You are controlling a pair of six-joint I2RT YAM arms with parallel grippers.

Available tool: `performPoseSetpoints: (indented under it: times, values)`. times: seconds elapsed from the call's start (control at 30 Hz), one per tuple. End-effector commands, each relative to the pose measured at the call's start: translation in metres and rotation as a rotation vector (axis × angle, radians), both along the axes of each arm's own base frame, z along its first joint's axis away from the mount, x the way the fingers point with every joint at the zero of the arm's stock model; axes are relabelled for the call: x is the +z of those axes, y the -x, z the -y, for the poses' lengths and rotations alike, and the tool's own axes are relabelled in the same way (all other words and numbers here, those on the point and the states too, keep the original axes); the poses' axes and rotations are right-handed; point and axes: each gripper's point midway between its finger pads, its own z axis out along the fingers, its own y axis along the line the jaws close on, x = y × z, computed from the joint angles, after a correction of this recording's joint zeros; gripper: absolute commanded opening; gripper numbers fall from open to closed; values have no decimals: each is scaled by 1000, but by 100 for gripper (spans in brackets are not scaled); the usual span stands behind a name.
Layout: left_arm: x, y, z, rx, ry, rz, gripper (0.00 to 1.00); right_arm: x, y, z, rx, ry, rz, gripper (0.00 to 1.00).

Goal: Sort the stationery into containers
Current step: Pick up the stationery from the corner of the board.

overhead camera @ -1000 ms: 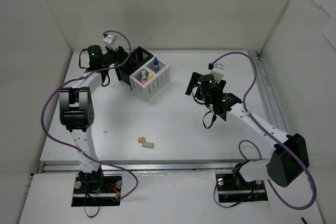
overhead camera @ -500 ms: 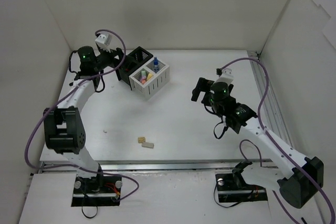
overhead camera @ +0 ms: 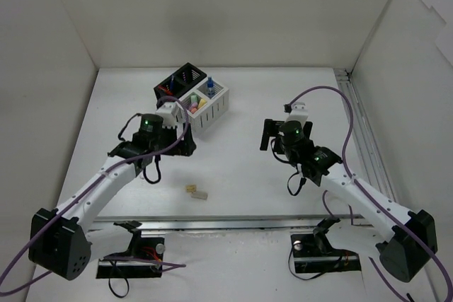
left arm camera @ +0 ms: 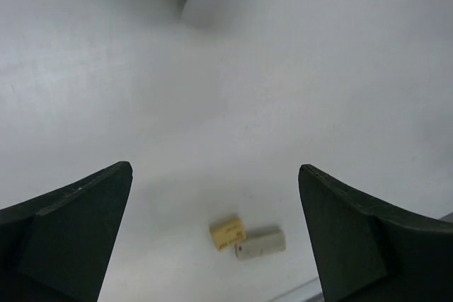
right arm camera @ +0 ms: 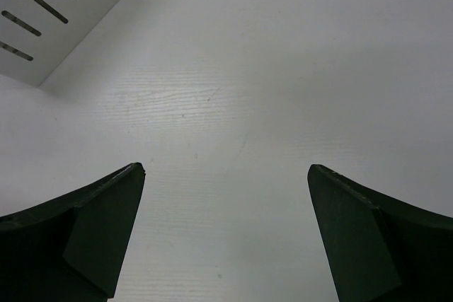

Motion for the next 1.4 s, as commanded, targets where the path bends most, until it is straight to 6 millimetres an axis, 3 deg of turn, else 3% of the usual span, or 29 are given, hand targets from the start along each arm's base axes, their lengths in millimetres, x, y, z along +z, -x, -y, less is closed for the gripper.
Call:
performPoseSetpoints:
  times: [0.0,0.07,0.23,0.37,0.47,0.63,0.73,0.83,0.87,1.07,1.17,1.2,1.27,1.3,1.37]
  values:
    - [-49,41,-18,150,-39,-201,100,9,0,10,-42,6,46,98]
    - [-77,62,-10,137,-49,-289,100,7,2,11,-44,7,41,98]
    - [-105,86,13,113,-88,-367,100,0,3,21,-90,19,37,98]
    - [-117,96,20,113,-158,-401,100,-8,6,26,-129,15,21,98]
    - [-129,98,13,178,-230,-417,98,-9,7,30,-143,18,21,98]
    - [-141,96,13,232,-286,-430,86,-7,9,32,-152,12,27,98]
    - [-143,93,18,237,-293,-434,71,-10,9,33,-159,16,22,98]
    - [-145,95,24,222,-305,-446,49,-11,9,36,-171,22,21,98]
    - [-146,98,25,213,-314,-452,37,-11,9,36,-171,20,23,98]
    - [-148,111,28,194,-317,-490,4,-11,10,39,-186,23,28,98]
    - [-135,102,27,206,-319,-444,1,-9,10,40,-188,27,32,98]
    - [-119,92,32,186,-307,-394,1,-7,10,41,-191,27,38,98]
    - [-96,67,23,235,-313,-313,1,-3,9,42,-198,27,51,98]
    - [-72,48,25,222,-294,-240,0,0,8,44,-209,30,61,98]
    - [-43,12,17,259,-235,-148,0,2,6,46,-218,39,68,98]
